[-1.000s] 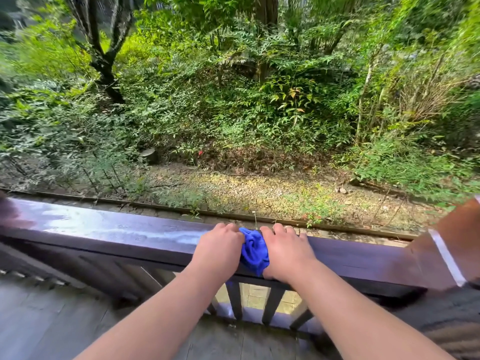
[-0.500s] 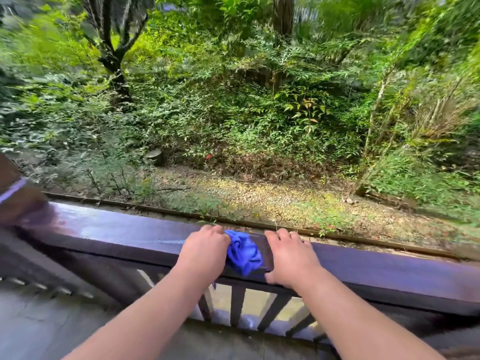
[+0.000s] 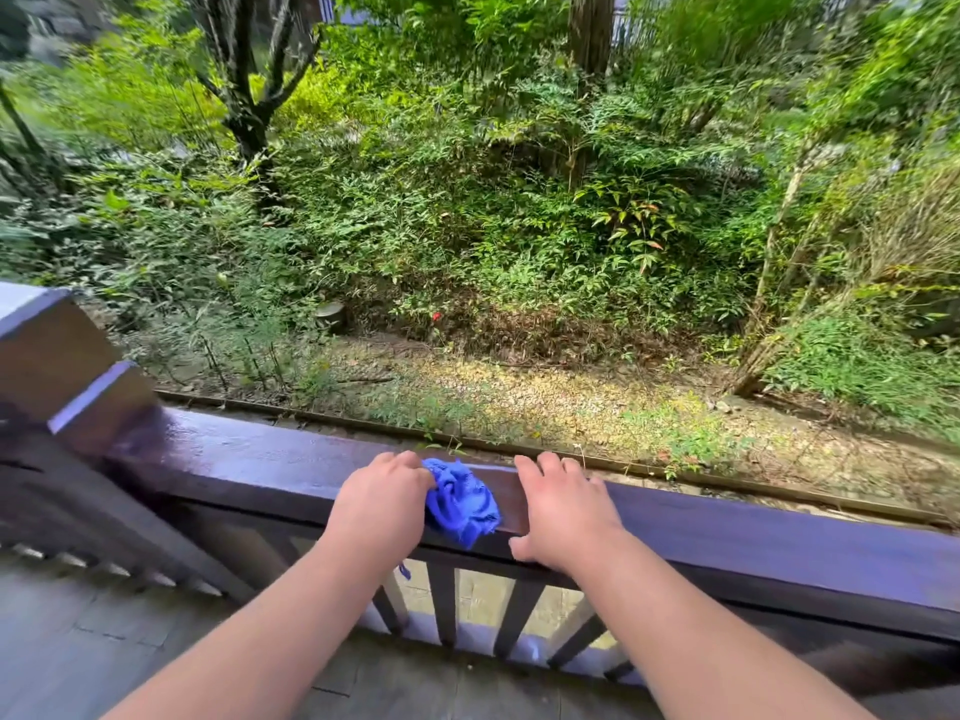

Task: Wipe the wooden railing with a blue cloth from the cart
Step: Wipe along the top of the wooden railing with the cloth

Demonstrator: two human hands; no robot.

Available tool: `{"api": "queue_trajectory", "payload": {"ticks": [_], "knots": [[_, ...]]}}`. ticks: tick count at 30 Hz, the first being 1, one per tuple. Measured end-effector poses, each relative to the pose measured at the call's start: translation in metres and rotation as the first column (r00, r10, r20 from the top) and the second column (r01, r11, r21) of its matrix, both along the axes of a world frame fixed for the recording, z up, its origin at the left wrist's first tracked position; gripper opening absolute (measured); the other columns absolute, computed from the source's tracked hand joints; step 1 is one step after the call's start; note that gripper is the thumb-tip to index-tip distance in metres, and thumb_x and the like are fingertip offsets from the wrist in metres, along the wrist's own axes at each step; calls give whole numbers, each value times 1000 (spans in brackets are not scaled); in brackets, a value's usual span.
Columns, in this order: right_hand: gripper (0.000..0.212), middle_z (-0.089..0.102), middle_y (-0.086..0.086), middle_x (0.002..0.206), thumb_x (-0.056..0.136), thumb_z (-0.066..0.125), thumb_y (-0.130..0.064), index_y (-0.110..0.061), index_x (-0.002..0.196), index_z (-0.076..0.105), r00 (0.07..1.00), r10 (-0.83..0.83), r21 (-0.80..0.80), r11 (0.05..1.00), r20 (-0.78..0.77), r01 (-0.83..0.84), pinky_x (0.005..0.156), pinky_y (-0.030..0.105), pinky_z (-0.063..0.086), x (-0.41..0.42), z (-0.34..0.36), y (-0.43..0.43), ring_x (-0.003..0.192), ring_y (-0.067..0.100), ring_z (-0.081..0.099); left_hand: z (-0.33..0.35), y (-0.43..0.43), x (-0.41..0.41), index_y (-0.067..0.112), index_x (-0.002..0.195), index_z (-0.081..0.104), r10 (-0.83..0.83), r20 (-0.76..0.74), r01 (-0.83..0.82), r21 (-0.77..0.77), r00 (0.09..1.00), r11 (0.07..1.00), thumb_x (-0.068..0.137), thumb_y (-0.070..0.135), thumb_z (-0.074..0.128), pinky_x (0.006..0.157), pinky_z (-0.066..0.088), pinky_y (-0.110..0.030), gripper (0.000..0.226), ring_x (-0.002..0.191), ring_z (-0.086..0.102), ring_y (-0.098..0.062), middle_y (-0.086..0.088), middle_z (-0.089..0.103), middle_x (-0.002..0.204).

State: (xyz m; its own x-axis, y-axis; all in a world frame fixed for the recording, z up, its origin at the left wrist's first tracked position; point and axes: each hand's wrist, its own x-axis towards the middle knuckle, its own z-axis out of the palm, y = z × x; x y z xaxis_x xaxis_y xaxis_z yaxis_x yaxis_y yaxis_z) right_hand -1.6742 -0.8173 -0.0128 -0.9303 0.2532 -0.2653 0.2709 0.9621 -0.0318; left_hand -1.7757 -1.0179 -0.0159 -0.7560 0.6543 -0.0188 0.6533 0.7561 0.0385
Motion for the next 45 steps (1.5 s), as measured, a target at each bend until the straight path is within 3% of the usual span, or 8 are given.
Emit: {"api": "queue_trajectory", "payload": {"ticks": [6,11,18,25,30,39,43,45], "knots": [[112,39,8,154,70,77,-64,-24,157,19,999,32,-61,998,-20,-33,116,63,30,-7,-8,4,141,36,37,-1,3,-1,33,110,71,60,-4,-60,59,998,996,86,12,50,80,54,-35,38,101,55,-17,11,61,107],[117,26,5,164,70,66,-80,-28,160,13,987,-15,-90,996,-162,0,125,59,15,10,-10,20,152,32,20,-16,2,-5,31,98,73,91,-52,-84,127,995,988,83,11,56,75,54,-33,30,93,56,-18,12,65,103],[119,26,5,166,67,65,-83,-29,160,15,951,-207,-72,978,-228,196,125,53,20,39,-1,42,153,30,22,-12,56,1,25,98,73,-138,-27,141,157,990,978,82,8,51,78,50,-34,32,92,55,-22,7,67,105],[123,33,1,163,54,61,-86,-32,158,23,934,-304,-49,953,-186,300,120,54,28,78,-6,61,150,26,27,10,160,59,16,99,70,-399,18,397,68,917,915,90,8,47,80,45,-33,26,96,53,-26,-4,63,103],[124,30,-1,164,56,68,-83,-30,158,22,941,-314,-33,949,-123,312,120,52,28,83,-4,78,150,25,27,11,176,63,17,98,70,-519,-21,519,35,855,854,89,11,54,77,41,-32,20,93,55,-25,-5,62,101],[123,29,4,163,61,64,-83,-28,160,16,986,-157,-58,986,-61,154,122,54,23,22,-3,24,151,29,24,-20,67,-13,21,91,70,-254,-4,252,154,967,955,80,10,47,71,55,-39,27,93,56,-25,1,59,94],[121,27,5,165,63,68,-80,-28,160,16,996,-69,-83,994,-47,65,123,56,20,-18,-9,-23,152,30,21,-22,-3,-45,26,88,70,-133,-54,139,133,990,981,79,15,49,60,47,-33,26,90,58,-20,7,59,90],[119,28,6,164,64,70,-77,-28,159,18,998,-25,-82,996,-55,20,122,56,22,-37,-11,-48,151,31,23,-17,-34,-56,29,81,71,-77,-83,86,110,994,990,73,17,59,50,34,-25,19,83,61,-15,10,60,83]]}}
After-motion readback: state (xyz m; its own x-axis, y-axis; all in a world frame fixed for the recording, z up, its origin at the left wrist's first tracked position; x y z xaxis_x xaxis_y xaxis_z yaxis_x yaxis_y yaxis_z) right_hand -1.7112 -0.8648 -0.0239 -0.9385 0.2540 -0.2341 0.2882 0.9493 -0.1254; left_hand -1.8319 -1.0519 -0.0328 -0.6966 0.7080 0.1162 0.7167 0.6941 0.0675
